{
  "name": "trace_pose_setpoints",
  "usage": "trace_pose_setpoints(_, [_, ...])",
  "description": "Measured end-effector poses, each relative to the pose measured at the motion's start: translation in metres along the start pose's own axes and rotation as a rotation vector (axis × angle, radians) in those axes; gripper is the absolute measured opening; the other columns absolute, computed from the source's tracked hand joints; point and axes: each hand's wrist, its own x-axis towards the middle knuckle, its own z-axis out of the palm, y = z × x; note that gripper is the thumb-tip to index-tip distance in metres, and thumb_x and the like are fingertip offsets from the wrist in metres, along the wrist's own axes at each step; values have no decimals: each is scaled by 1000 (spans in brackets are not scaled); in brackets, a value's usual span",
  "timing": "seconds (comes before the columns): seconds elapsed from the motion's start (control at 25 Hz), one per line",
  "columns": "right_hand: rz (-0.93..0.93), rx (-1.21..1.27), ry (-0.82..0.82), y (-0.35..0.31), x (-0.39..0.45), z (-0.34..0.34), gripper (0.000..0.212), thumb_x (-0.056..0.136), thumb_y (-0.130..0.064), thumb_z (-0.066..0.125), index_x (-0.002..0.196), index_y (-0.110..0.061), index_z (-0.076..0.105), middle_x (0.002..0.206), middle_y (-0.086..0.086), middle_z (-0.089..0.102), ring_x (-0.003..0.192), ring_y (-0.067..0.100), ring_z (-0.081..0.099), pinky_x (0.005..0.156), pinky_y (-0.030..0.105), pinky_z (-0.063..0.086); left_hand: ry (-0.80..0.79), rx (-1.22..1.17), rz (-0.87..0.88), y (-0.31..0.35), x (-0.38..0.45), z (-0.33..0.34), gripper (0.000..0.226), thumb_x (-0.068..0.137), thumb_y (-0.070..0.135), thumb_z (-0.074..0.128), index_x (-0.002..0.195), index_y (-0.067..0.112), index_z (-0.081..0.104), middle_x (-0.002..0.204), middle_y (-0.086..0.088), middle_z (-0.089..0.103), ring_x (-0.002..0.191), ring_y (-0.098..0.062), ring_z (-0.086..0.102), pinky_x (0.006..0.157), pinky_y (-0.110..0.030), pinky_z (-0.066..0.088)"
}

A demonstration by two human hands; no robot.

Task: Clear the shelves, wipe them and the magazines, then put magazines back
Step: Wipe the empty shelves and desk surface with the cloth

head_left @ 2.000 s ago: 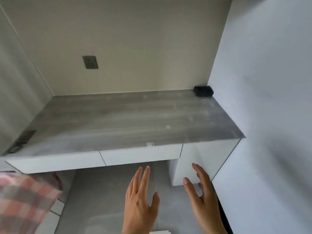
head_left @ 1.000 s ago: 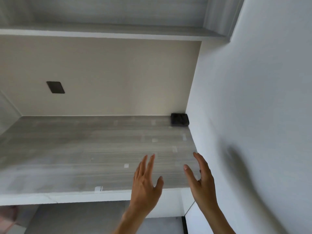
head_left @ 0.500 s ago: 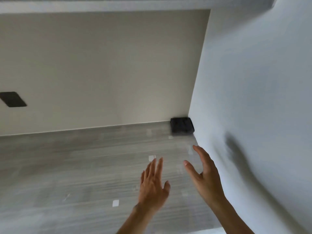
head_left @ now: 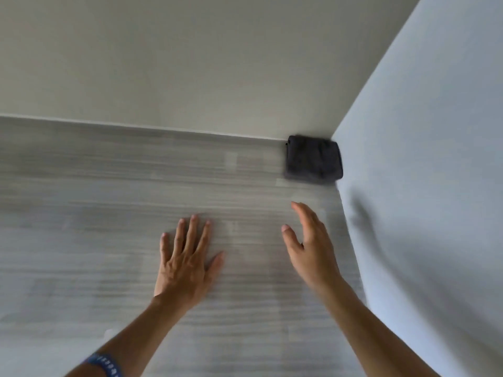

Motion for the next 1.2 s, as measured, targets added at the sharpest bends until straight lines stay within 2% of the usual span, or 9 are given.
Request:
trace_pose_setpoints(0.2, [-85, -301, 62, 27, 97, 16, 51, 75, -7, 71, 123, -8, 57, 139, 13, 53, 126, 38, 50, 94, 49, 45, 129, 54, 23, 0, -1, 14, 75, 93, 64, 25, 154, 21, 31, 161, -9, 26, 149, -29, 22, 118, -56, 19])
trace_pose_setpoints(0.36, [52, -616, -113, 41, 164, 11, 57, 85, -17, 66, 137, -10, 45, 145, 12, 46, 132, 36, 43, 98, 49, 40, 170, 58, 19, -3, 4, 17, 75, 91, 65, 32, 151, 21, 37, 159, -9, 30, 148, -27, 24, 117, -55, 19])
trace_pose_setpoints(0.52, [-198, -846, -47, 40, 170, 17, 23, 71, -4, 78, 88, 3, 64, 86, 24, 63, 75, 41, 64, 65, 44, 50, 190, 66, 33, -2, 6, 20, 74, 91, 65, 32, 151, 21, 36, 159, -9, 30, 147, -28, 26, 116, -54, 18])
trace_pose_setpoints(0.6, [-193, -843, -79, 26, 150, 23, 21, 69, -7, 80, 79, 2, 64, 77, 21, 63, 62, 38, 64, 54, 37, 47, 201, 44, 36, -4, 5, 22, 74, 91, 66, 31, 150, 21, 38, 158, -9, 31, 147, -28, 27, 116, -54, 17])
trace_pose_setpoints(0.76, [56, -571, -177, -5, 87, 34, 19, 92, -28, 56, 91, -9, 58, 93, 11, 66, 85, 33, 67, 62, 32, 38, 101, -24, 20, 0, 7, 11, 74, 89, 69, 32, 152, 30, 31, 163, -2, 19, 151, -23, 13, 119, -48, 4])
trace_pose_setpoints(0.88, [295, -183, -233, -46, 23, 27, 24, 87, -28, 62, 72, -13, 53, 69, 3, 61, 73, 27, 59, 61, 32, 35, -90, -284, -98, 0, 10, -10, 77, 85, 63, 51, 152, 36, 24, 162, 13, 2, 152, -13, -6, 121, -38, -7])
trace_pose_setpoints(1.0, [530, 270, -146, -105, -29, 0, 27, 84, -19, 65, 60, -12, 54, 55, -2, 54, 61, 23, 53, 55, 33, 38, -32, -983, -295, 20, -21, -76, 39, 84, 24, 68, 121, 31, 57, 139, 4, 55, 127, -18, 53, 100, -25, 44])
trace_pose_setpoints(1.08, [593, 446, -85, -153, -47, -29, 30, 84, -11, 63, 58, -9, 49, 53, 1, 48, 58, 21, 46, 52, 31, 33, 98, -1180, -272, 38, -61, -132, 26, 83, 16, 67, 105, 29, 60, 108, 3, 70, 94, -13, 66, 75, -17, 50])
trace_pose_setpoints(1.2, [535, 734, -2, -229, -66, -83, 24, 81, -9, 61, 60, -6, 51, 56, 5, 47, 60, 20, 44, 52, 30, 34, 25, -1417, -82, 58, -117, -225, 39, 78, 40, 69, 112, 20, 66, 101, 2, 72, 94, -10, 68, 76, -21, 51])
